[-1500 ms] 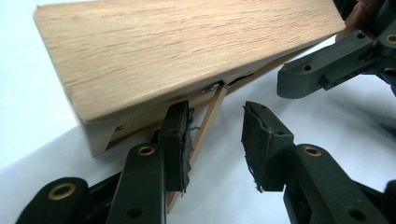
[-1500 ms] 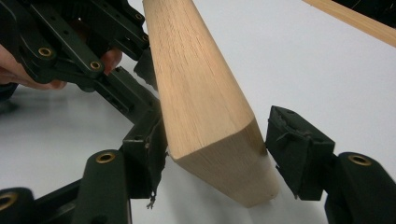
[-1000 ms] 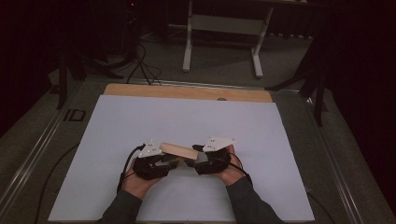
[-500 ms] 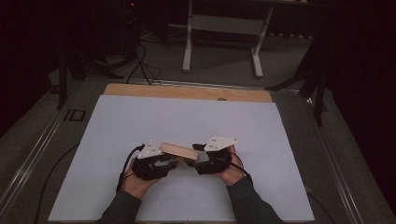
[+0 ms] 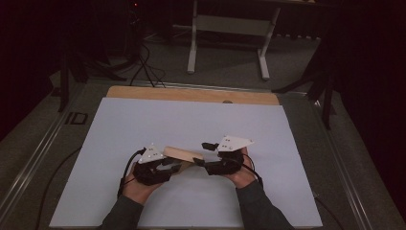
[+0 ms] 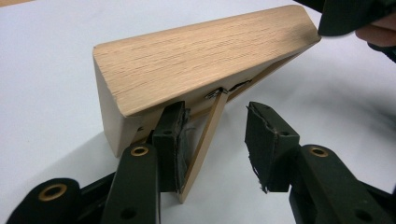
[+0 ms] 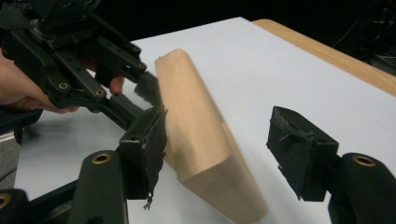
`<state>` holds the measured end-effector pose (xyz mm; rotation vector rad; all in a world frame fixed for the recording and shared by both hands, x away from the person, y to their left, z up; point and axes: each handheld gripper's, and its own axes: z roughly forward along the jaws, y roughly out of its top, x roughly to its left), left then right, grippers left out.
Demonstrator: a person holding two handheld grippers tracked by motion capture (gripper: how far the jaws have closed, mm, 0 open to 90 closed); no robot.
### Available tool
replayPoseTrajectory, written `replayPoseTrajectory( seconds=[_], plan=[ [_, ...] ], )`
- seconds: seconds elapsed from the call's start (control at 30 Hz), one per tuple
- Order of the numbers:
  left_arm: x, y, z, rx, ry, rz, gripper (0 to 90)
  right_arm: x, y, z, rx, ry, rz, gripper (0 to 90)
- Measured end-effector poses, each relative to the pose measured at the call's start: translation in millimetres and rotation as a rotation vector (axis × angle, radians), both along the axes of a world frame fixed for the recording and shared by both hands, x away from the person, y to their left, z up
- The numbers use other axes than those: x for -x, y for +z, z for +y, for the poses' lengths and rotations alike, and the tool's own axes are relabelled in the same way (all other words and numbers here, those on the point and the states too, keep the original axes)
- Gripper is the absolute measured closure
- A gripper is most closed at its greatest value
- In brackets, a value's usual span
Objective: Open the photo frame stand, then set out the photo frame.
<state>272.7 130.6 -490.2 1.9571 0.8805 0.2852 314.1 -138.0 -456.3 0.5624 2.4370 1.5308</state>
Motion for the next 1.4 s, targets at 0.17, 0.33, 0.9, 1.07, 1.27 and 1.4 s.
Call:
replayPoseTrajectory(
  seconds=[0.17,0.33,0.9,1.07,1.27,1.4],
  plan=[
    [-0.2,0.8,1.5,0.003,-0.002,-0.002,59.1,-2.6,3.6,-7.8,-0.019,-0.03,-0.003,37.3],
    [0.7,1.0,2.9,0.002,-0.006,-0.003,59.0,-5.4,4.5,-13.3,-0.021,-0.051,-0.002,37.6],
    [1.9,-0.3,0.7,-0.035,-0.025,-0.002,65.7,-19.9,-15.3,-26.3,-0.04,-0.166,0.077,61.8],
    [0.6,0.0,3.5,-0.037,-0.005,-0.001,67.1,-24.4,-26.3,-24.0,-0.02,-0.165,0.111,63.0],
    [-0.9,0.0,5.9,-0.031,0.004,0.004,69.2,-26.2,-34.0,-20.1,0.004,-0.169,0.127,64.9],
    [-1.6,-0.4,6.0,-0.031,0.005,0.008,70.6,-26.2,-36.9,-18.2,0.009,-0.167,0.122,70.2]
  ],
)
